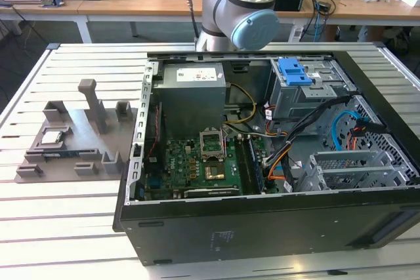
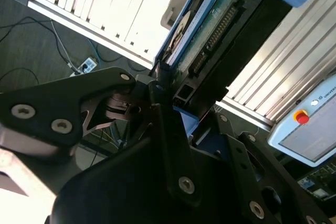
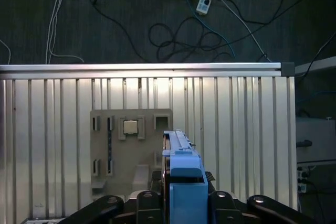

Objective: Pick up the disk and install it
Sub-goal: 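Pick up the disk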

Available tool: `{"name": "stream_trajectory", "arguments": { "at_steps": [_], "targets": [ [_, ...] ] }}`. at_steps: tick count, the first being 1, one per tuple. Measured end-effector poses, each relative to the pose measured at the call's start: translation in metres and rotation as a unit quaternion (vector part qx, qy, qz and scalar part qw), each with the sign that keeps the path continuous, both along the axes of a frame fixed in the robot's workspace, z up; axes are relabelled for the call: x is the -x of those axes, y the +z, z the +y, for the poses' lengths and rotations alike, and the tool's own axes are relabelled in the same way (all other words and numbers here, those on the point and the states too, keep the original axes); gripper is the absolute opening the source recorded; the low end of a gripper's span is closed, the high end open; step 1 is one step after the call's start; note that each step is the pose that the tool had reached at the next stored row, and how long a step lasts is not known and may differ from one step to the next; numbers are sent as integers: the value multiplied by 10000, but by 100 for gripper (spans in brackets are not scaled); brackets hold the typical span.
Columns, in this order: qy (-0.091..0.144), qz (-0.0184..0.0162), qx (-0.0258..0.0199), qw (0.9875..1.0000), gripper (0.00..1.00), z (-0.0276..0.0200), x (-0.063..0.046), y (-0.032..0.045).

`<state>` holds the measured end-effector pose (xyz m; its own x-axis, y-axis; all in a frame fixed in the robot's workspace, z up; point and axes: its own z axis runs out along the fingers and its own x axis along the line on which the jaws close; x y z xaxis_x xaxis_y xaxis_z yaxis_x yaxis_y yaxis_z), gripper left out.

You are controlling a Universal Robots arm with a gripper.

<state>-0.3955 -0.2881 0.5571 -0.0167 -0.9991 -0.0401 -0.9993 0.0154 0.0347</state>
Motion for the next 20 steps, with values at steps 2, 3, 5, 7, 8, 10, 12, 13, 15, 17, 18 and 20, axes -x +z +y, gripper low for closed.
{"name": "stream_trajectory", "arguments": {
  "at_steps": [2, 3, 5, 7, 8, 10, 12, 13, 15, 17, 18, 20],
  "targets": [
    [0, 0, 0, 10000, 37, 0, 0, 0],
    [0, 0, 0, 10000, 37, 0, 0, 1],
    [1, 0, 0, 10000, 37, -1, -15, 0],
    [0, 1, 0, 10000, 37, -1, -55, 0],
    [0, 1, 0, 10000, 37, -1, -89, 1],
    [0, 1, 0, 10000, 37, -2, -154, 0],
    [0, 4, 0, 10000, 37, -2, -228, 0],
    [0, 6, 0, 10000, 37, -2, -266, 1],
    [1, 9, 0, 10000, 37, -3, -401, 0],
    [0, 14, 0, 10000, 37, -2, -549, 0],
    [0, 18, 0, 10000, 37, -3, -649, 0],
    [0, 24, 0, 10000, 37, -3, -810, 0]
  ]
}}
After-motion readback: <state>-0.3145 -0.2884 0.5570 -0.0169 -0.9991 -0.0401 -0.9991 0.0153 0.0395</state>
